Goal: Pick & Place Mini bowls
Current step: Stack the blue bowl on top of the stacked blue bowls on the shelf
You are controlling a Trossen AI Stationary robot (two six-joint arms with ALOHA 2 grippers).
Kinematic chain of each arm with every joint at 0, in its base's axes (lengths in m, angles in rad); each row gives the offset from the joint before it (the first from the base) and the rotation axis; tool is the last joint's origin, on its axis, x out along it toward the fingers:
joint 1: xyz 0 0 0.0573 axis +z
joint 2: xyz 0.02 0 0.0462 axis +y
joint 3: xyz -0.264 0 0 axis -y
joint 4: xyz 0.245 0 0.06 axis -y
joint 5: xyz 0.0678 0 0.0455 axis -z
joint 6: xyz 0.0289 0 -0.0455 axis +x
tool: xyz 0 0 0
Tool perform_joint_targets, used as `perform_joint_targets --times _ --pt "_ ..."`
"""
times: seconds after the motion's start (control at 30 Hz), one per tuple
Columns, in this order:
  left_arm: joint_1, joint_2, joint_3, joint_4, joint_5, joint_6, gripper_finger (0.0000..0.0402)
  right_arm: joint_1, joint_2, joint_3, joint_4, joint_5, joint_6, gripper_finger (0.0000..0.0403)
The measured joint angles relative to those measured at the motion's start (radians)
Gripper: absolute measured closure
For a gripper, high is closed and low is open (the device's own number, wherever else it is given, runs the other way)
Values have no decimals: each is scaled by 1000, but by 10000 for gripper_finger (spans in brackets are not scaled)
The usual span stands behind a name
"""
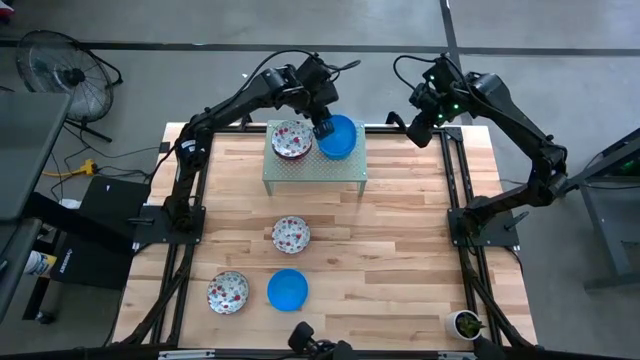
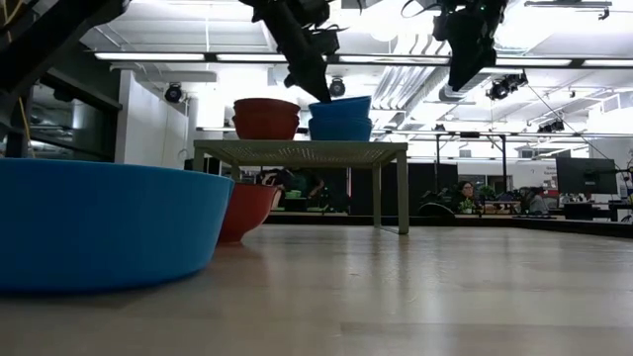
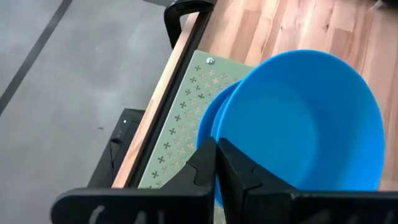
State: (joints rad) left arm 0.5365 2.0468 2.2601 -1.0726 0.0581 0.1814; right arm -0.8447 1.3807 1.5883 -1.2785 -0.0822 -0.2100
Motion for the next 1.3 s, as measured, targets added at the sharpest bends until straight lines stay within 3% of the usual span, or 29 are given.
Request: perform_joint_targets --times 0.23,0.57,0.67,0.8,1.0,1.3 --pt "0 0 0 3 3 -22 375 0 0 0 2 0 3 247" --pt "0 0 0 40 19 16 255 0 0 0 -4 -3 4 247" --pt "0 0 0 39 -5 21 235 0 0 0 -4 -3 4 247" --pt "1 -11 0 30 -38 21 240 0 0 0 -4 -3 4 247" --pt "1 -11 0 -15 0 33 274 0 0 0 -4 -4 4 247" --pt "0 -11 0 -37 -22 31 326 0 0 0 -4 -4 4 247"
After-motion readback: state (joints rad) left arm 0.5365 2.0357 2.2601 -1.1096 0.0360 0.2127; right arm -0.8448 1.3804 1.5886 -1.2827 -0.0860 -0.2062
